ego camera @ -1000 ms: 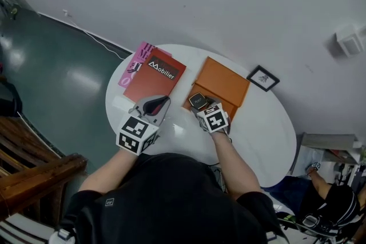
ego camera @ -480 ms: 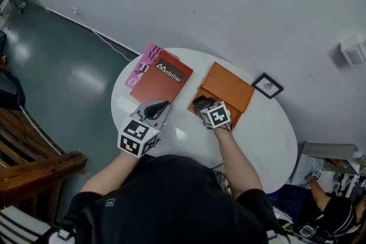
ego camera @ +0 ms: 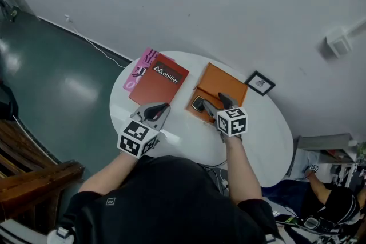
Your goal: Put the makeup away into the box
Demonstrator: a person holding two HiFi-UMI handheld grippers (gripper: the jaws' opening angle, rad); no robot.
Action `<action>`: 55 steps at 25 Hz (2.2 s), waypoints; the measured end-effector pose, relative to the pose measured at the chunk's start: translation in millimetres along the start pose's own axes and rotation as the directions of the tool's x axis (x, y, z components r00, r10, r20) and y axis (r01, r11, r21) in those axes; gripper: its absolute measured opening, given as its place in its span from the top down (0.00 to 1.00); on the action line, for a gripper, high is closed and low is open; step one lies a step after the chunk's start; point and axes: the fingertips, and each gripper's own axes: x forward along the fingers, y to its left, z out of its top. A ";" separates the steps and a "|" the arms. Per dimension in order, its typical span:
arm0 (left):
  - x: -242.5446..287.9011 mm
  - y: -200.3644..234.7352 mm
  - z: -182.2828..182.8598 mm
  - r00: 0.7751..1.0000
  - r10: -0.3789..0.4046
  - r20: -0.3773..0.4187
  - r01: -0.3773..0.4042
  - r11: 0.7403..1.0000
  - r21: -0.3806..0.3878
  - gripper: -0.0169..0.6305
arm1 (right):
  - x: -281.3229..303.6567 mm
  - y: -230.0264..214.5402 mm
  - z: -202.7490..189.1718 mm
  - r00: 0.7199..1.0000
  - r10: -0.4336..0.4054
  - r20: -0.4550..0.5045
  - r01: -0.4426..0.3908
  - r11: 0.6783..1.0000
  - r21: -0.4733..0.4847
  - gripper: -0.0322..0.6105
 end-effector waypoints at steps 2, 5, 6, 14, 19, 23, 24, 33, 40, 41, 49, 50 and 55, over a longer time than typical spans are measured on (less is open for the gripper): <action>-3.2 -0.2 2.9 1.000 -0.022 0.013 0.022 1.000 0.009 0.94 | -26.7 -1.7 14.3 0.997 -0.042 0.067 0.040 0.999 0.025 0.52; -6.5 0.5 10.1 0.998 -0.045 0.034 0.044 0.999 0.025 0.94 | -64.4 -6.8 30.7 0.984 -0.104 0.142 0.095 0.993 0.068 0.52; -7.1 1.2 12.8 0.998 -0.048 0.039 0.047 0.998 0.031 0.94 | -75.4 -7.3 36.4 0.979 -0.118 0.166 0.106 0.991 0.079 0.52; -1.1 -11.9 53.7 0.995 -0.030 0.090 0.024 0.998 0.065 0.94 | -145.8 -8.0 85.5 0.921 -0.110 0.373 0.084 0.993 0.086 0.78; 14.2 -32.0 103.7 0.987 -0.001 0.160 -0.009 0.998 0.064 0.94 | -184.9 -24.4 105.3 0.874 -0.099 0.476 0.048 0.992 0.120 0.86; 34.1 -58.3 142.2 0.972 -0.004 0.235 -0.001 1.000 0.019 0.94 | -218.9 -33.5 112.0 0.853 -0.043 0.520 0.028 0.999 0.036 0.89; 38.7 -66.7 148.4 0.970 -0.006 0.243 0.001 1.000 0.021 0.94 | -228.2 -36.5 112.2 0.846 -0.035 0.532 0.028 0.999 0.022 0.89; 72.1 -121.5 177.5 0.967 -0.040 0.250 0.008 0.992 0.129 0.94 | -287.9 -54.5 119.7 0.739 -0.001 0.674 -0.004 1.000 0.006 0.89; 78.4 -111.9 174.2 0.973 -0.010 0.230 -0.021 0.991 0.132 0.94 | -259.3 -59.0 110.6 0.743 -0.031 0.668 0.018 0.999 0.027 0.90; 79.6 -109.5 171.7 0.975 -0.009 0.222 -0.019 0.992 0.124 0.94 | -253.8 -57.2 108.7 0.752 -0.028 0.659 0.017 1.000 0.024 0.90; 80.3 -105.5 164.7 0.977 -0.024 0.213 0.000 0.994 0.111 0.94 | -243.7 -41.2 114.5 0.778 -0.002 0.628 0.039 0.998 -0.045 0.90; 80.0 -105.8 164.4 0.977 -0.026 0.213 0.002 0.994 0.112 0.94 | -243.8 -39.5 114.5 0.778 0.000 0.628 0.040 0.998 -0.050 0.90; 78.7 -104.9 164.3 0.976 -0.034 0.216 0.010 0.994 0.110 0.94 | -243.8 -34.9 113.2 0.786 -0.005 0.618 0.044 0.998 -0.048 0.90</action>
